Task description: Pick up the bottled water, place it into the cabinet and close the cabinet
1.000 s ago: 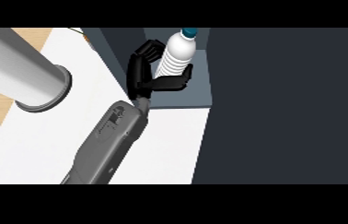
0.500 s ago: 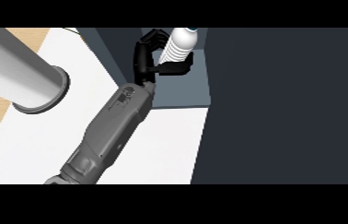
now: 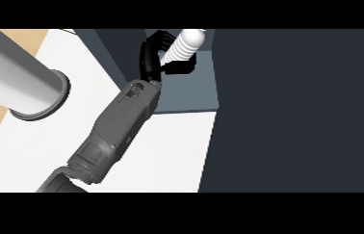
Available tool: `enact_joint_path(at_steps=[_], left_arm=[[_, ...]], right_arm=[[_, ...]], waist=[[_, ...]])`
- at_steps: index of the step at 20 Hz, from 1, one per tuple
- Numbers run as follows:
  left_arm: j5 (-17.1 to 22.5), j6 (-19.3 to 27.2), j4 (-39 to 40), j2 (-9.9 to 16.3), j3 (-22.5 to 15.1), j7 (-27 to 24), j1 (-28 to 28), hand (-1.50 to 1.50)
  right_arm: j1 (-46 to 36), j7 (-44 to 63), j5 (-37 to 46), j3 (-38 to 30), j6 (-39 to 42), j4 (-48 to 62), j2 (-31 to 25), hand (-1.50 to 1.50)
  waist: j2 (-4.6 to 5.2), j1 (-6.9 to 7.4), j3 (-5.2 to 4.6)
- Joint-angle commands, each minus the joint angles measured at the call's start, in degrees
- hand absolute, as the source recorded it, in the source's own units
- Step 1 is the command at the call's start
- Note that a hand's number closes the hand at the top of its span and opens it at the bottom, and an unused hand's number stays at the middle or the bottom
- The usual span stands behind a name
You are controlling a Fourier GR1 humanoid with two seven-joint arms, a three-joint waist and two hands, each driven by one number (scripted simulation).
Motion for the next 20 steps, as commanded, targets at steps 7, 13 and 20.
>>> enact_joint_path(at_steps=[7,13,20], left_arm=[[2.72,-0.07,10.15,-0.1,3.8,-8.72,-0.32,1.5],[0.64,3.18,15.41,-0.1,3.86,-8.45,-4.08,1.5],[-3.92,4.97,22.43,1.41,1.48,-6.68,-5.17,-1.5]], right_arm=[[1.48,2.1,0.64,0.4,-0.07,-6.5,-1.22,-1.5],[1.34,0.53,-2.12,-1.06,1.35,-5.46,-2.66,-1.5],[2.19,-1.35,-0.04,1.39,1.1,-4.03,-2.48,-1.5]], waist=[[0.42,-1.3,-0.05],[0.56,-1.35,0.0],[0.73,-1.72,-0.02]])
